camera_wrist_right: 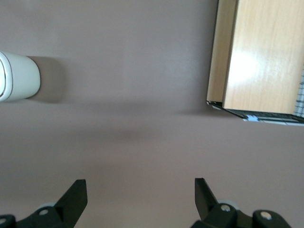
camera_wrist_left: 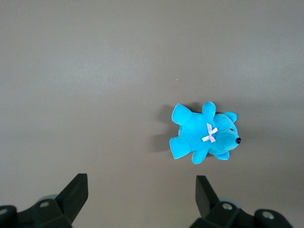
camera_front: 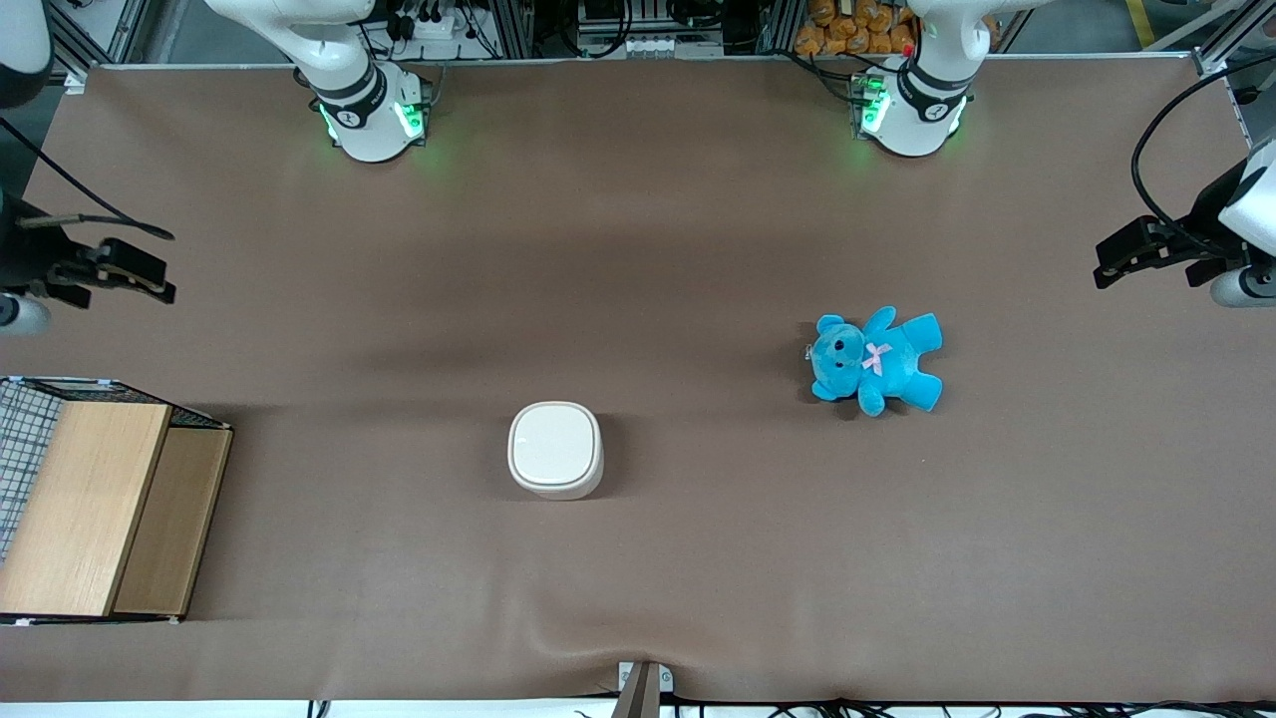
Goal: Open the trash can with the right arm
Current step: 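Move the right gripper over the white trash can lid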
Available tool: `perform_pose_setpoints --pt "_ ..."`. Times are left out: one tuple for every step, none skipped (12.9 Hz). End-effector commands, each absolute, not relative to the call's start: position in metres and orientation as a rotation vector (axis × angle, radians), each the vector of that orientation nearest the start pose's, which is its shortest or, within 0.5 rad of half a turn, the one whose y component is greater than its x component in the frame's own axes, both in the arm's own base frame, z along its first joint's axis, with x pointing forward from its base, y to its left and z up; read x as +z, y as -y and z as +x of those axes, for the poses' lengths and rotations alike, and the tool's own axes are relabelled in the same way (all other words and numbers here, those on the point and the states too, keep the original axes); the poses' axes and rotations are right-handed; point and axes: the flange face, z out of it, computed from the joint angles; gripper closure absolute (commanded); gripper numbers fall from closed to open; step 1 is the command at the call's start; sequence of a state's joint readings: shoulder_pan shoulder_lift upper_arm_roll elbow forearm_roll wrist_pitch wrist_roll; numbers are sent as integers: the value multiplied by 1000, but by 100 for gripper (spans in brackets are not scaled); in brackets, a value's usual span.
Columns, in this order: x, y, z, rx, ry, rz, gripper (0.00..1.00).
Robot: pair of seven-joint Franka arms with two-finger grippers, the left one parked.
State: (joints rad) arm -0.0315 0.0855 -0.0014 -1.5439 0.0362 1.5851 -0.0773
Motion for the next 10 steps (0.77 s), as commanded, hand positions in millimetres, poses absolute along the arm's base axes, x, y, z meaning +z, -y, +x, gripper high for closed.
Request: perform_pose_setpoints --pt "579 -10 589 76 8 -3085 0" --pt "571 -25 593 93 -8 -3084 0" --pt "564 -37 597 94 7 -3085 0" --pt "555 -45 602 102 22 -3086 0" --pt "549 -55 604 110 40 -3085 0" --pt "545 -66 606 105 30 -3086 0" --pt "541 -79 609 95 13 -3088 0" --pt "534 -93 610 104 -5 -3092 0" --pt "527 -110 611 107 -7 -3098 0" --pt "522 -125 612 103 -39 -3100 0"
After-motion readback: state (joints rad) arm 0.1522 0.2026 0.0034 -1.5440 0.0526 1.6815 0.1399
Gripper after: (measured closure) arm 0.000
